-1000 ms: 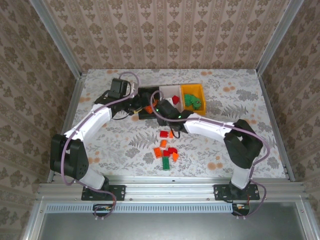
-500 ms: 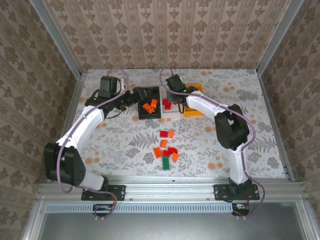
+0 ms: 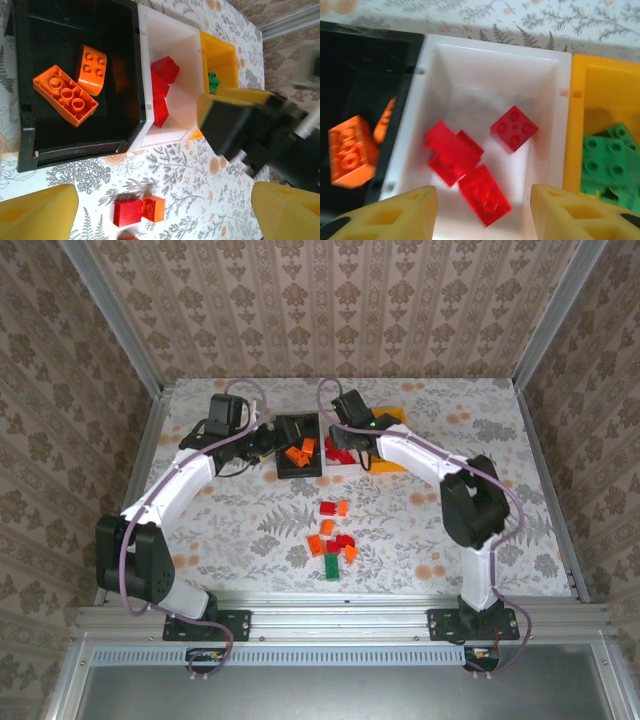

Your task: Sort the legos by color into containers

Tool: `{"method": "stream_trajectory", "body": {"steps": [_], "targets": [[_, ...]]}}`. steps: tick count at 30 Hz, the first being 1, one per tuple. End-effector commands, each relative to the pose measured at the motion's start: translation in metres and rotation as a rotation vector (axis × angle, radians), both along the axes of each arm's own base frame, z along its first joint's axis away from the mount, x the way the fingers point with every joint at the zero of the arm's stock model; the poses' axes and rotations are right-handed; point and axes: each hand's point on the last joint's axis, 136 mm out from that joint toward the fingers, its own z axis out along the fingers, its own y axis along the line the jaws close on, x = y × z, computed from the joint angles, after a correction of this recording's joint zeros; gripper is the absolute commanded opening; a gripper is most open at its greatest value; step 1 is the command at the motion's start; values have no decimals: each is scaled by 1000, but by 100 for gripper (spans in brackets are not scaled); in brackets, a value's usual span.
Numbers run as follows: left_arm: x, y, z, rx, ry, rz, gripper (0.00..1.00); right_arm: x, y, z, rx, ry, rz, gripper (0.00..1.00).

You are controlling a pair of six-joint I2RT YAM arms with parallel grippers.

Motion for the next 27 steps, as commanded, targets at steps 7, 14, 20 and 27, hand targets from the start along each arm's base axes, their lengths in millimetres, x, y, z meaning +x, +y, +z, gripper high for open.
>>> {"method": "stream_trajectory", "body": {"steps": [7, 14, 20, 27], "targets": [[-4, 4, 2, 39, -16, 14, 92, -113, 51, -44, -115, 47, 196, 44], [-2, 12, 11, 40, -40, 35, 92, -147, 60, -91, -234, 146, 340, 55], [-1, 18, 17, 44, -60, 49, 92, -142, 59, -110, -340, 161, 366, 60], [-1, 15, 15, 27, -50, 42, 92, -131, 55, -111, -446, 121, 348, 62]]}}
